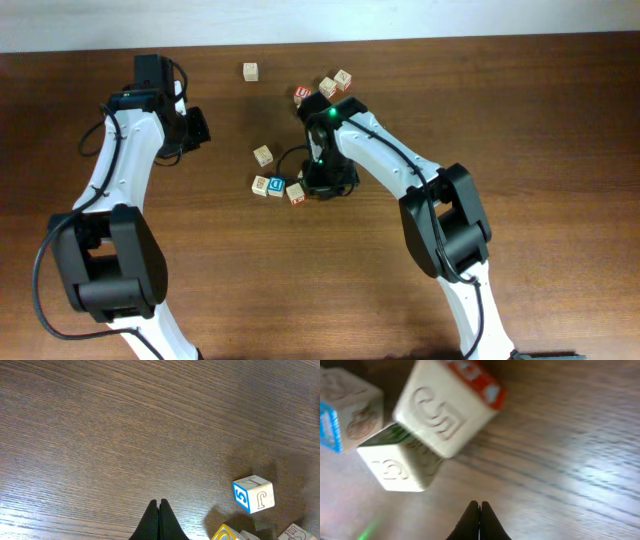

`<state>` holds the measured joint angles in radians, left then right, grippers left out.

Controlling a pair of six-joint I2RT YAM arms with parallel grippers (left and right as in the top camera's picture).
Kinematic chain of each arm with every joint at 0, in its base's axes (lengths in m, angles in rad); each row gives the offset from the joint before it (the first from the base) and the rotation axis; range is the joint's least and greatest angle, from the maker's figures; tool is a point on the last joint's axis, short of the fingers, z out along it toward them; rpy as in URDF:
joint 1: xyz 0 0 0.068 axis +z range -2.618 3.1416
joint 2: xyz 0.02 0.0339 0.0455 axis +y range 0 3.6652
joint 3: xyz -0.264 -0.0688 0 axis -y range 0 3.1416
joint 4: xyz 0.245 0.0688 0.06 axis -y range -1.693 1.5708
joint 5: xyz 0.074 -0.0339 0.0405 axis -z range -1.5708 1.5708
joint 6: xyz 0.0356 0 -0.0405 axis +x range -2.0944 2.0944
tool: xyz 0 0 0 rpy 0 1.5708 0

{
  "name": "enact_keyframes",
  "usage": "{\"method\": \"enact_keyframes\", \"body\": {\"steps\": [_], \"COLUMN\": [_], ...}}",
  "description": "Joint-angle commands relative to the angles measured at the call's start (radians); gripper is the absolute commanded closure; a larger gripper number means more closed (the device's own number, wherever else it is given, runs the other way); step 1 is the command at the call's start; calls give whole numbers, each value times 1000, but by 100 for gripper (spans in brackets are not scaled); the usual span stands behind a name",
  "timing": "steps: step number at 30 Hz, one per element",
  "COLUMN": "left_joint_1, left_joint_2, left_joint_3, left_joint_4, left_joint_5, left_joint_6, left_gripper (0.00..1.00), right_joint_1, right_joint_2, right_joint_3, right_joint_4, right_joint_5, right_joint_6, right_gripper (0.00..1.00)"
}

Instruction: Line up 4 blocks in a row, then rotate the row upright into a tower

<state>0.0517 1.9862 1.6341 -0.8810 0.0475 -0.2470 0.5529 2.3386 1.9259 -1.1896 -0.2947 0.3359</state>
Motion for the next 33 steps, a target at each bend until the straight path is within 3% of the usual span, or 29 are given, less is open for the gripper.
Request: {"method": "enact_keyframes", "body": {"steps": [1,15,25,30,33], "left_joint_1": [0,0,0,0,0], "left_joint_2": [-2,-2,-2,-2,-2], "left_joint_3": [-10,-10,-10,-10,-10], "left_joint_4": [1,-3,-2,-2,-2], "left_joint_5": [-3,-3,-3,-3,-3], "left_joint_6": [16,16,16,16,16], "left_gripper": [100,100,100,100,100], "right_joint_1": [61,76,75,73,67], "right_joint_2": [-42,-41,-41,-64,-71], "right_joint_3": [-7,-8,-8,77,151], "right_joint_4": [10,122,194,123,101], "right_joint_5": [-23,164,177,184,317], "right_joint_6": [1,34,-174,-175,-163], "right_gripper": [95,96,95,96,95]}}
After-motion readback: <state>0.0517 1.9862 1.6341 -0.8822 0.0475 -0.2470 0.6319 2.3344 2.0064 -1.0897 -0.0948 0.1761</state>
